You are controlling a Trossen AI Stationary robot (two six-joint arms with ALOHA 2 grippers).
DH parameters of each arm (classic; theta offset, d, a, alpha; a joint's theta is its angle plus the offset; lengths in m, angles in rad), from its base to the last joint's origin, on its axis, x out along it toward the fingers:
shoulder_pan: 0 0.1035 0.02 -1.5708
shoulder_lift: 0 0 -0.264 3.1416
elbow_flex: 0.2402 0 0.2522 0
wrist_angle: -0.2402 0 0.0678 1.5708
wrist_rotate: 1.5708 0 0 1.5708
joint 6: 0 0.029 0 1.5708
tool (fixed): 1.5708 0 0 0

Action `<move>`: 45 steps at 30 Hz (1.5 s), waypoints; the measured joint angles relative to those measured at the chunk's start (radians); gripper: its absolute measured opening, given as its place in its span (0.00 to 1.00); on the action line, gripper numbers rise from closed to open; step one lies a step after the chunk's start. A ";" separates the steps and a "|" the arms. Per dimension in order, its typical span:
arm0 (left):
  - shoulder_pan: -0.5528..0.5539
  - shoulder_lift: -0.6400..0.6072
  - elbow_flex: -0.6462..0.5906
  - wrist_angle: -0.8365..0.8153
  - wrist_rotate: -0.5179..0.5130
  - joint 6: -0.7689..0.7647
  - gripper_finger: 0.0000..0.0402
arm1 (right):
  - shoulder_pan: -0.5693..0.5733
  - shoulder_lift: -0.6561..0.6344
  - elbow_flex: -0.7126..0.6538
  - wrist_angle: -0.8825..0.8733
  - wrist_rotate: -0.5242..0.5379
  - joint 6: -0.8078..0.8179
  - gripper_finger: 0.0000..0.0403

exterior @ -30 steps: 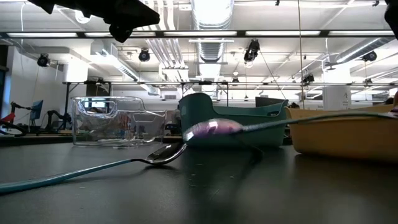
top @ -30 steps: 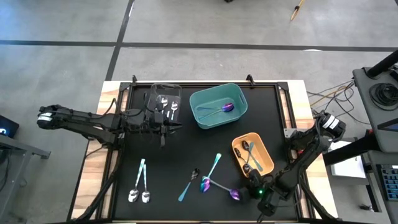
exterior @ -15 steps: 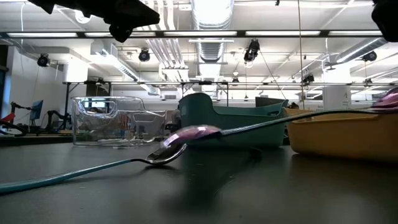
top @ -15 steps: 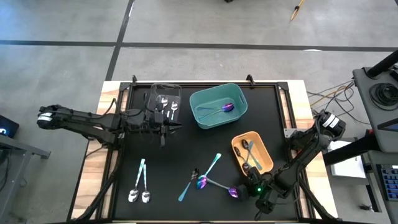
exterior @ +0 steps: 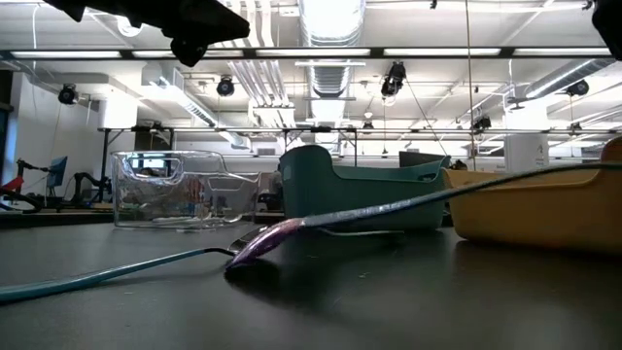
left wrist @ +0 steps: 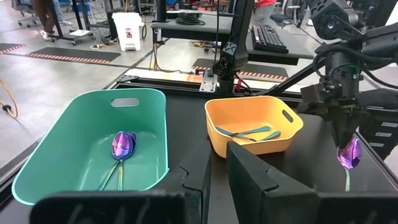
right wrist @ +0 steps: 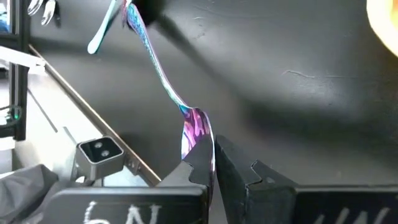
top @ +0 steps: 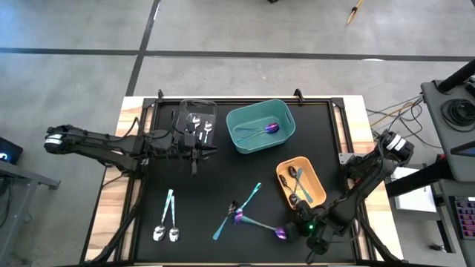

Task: Sort silverware by color (type)
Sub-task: Put the purple spoon into the green bin

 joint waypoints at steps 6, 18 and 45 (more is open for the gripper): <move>0.000 0.015 0.000 0.011 0.038 -0.013 0.08 | 0.000 -0.021 0.000 0.002 0.021 -0.035 0.02; -0.028 0.235 0.000 0.289 0.225 0.006 0.08 | -0.004 -0.028 0.000 0.067 0.059 -0.158 0.02; -0.157 0.524 0.000 0.463 0.415 0.057 0.43 | -0.235 -0.030 0.357 -0.459 0.034 -0.714 0.02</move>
